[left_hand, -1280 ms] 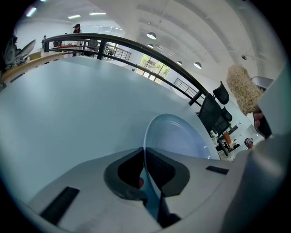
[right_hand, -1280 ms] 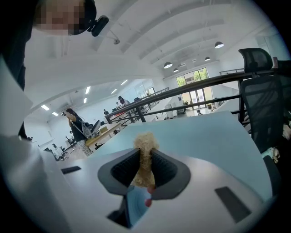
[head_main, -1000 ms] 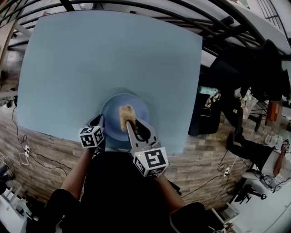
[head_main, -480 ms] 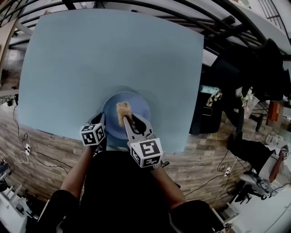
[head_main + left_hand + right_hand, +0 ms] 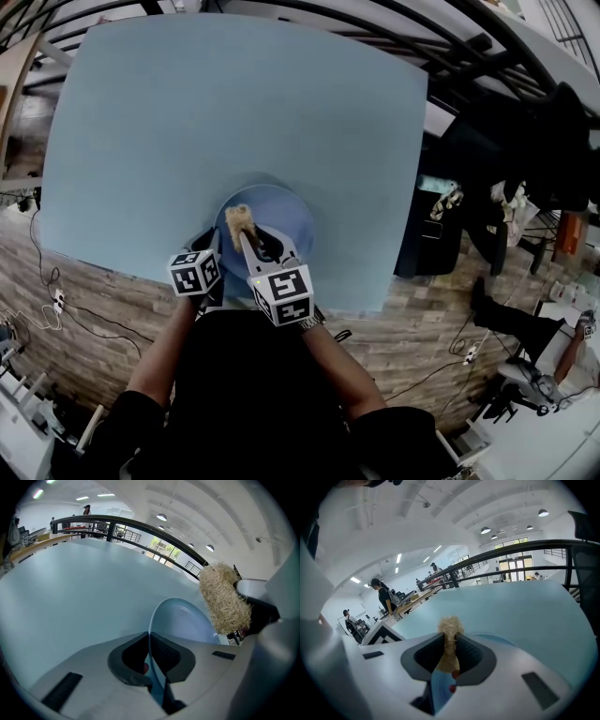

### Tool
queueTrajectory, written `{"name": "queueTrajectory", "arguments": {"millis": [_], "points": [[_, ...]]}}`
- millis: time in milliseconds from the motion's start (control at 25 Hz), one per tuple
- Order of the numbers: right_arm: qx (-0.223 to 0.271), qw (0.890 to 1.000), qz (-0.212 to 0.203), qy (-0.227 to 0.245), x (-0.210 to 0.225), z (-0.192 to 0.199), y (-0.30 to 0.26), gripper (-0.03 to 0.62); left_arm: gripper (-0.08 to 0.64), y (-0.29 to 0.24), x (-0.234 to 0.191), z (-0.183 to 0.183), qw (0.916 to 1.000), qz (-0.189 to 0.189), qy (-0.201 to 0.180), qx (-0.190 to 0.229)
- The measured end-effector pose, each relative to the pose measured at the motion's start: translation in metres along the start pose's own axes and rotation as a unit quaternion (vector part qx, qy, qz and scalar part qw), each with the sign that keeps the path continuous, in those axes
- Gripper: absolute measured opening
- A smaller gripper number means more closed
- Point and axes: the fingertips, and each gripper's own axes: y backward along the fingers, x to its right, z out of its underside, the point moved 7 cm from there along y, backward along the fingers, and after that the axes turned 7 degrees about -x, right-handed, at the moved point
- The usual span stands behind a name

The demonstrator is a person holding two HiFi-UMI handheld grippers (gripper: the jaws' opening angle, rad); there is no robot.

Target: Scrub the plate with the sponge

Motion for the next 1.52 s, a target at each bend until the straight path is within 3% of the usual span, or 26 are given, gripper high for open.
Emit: {"name": "queueTrajectory", "arguments": {"millis": [1000,1520], "points": [[-0.105,0.994,-0.011,-0.007,0.01,0.029,-0.072,0.072,0.011,0.0,0.0,0.001,1.0,-0.008,0.002,-0.002],[-0.114,0.993,0.009,-0.03,0.024,0.028,-0.074,0.072,0.011,0.0,0.001,0.002,1.0,-0.008,-0.001,-0.003]]}}
